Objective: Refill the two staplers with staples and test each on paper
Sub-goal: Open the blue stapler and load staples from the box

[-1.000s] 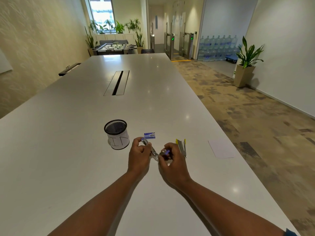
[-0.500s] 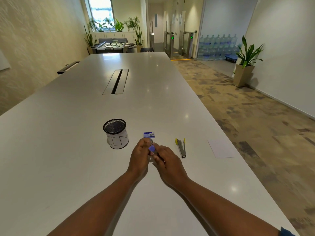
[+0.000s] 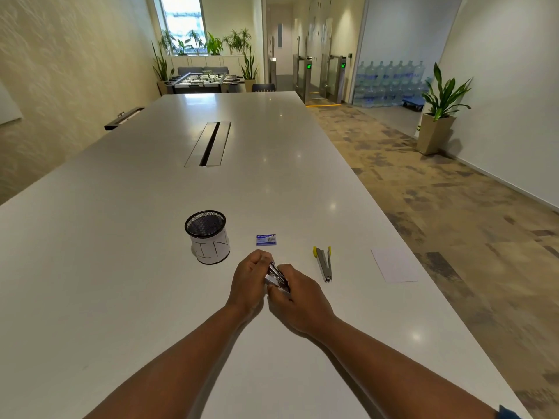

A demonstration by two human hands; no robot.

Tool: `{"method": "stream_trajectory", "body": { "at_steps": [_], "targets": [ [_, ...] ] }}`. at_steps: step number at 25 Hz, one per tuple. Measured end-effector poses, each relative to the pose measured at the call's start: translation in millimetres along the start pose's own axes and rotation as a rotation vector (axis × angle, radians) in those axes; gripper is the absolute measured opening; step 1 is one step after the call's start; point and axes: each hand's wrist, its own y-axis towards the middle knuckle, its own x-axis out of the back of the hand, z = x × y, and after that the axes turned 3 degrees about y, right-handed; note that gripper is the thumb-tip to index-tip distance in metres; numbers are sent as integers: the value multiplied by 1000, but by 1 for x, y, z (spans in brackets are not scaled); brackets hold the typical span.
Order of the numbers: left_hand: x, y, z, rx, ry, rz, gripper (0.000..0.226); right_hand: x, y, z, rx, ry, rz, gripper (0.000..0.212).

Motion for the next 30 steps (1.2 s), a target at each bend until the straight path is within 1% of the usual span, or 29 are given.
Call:
{"method": "stream_trajectory", "body": {
  "at_steps": [3, 7, 10, 20, 30],
  "targets": [
    [1, 0, -2, 7, 23, 12, 22, 0, 1, -1, 32, -82, 36, 24],
    [1, -1, -1, 18, 62, 23, 45, -1, 1, -3, 42, -146, 45, 31],
    [-1, -1, -1, -8, 137, -9, 52, -3, 0, -4, 52, -155, 52, 33],
    [1, 2, 3, -87, 354, -91, 45, -3, 0, -3, 79, -160, 61, 31],
    [0, -1, -1, -116, 405, -97, 45, -4, -1, -3, 78, -153, 64, 31]
  ]
}}
